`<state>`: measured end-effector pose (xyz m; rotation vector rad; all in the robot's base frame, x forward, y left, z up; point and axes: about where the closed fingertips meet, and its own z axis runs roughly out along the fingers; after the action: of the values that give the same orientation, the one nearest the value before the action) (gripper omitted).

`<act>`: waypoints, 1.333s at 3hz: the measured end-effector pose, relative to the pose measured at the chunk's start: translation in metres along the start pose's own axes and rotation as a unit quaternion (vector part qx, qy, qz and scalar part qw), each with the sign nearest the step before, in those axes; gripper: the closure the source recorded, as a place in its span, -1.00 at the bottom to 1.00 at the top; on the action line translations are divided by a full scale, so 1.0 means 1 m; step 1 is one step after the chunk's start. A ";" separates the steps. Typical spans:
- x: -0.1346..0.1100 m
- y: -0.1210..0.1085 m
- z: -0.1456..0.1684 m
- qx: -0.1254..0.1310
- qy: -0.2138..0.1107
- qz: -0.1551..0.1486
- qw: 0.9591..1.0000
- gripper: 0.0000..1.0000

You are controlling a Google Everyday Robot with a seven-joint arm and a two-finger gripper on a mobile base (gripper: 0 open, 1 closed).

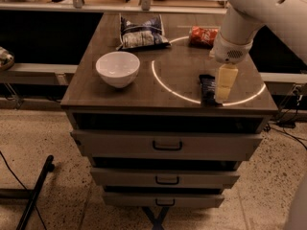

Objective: Place rxbar blueberry into white bowl

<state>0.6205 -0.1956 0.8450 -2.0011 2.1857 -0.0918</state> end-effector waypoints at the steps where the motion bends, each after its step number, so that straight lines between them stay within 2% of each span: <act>1: -0.004 0.010 0.009 -0.007 -0.024 -0.011 1.000 -0.55; 4: -0.008 0.013 0.008 -0.011 -0.031 -0.016 0.999 0.87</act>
Offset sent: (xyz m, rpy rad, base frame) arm -0.0177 0.0129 -0.0174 0.0757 0.0213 0.0616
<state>0.6094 -0.1861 0.8360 -2.0236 2.1257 -0.0090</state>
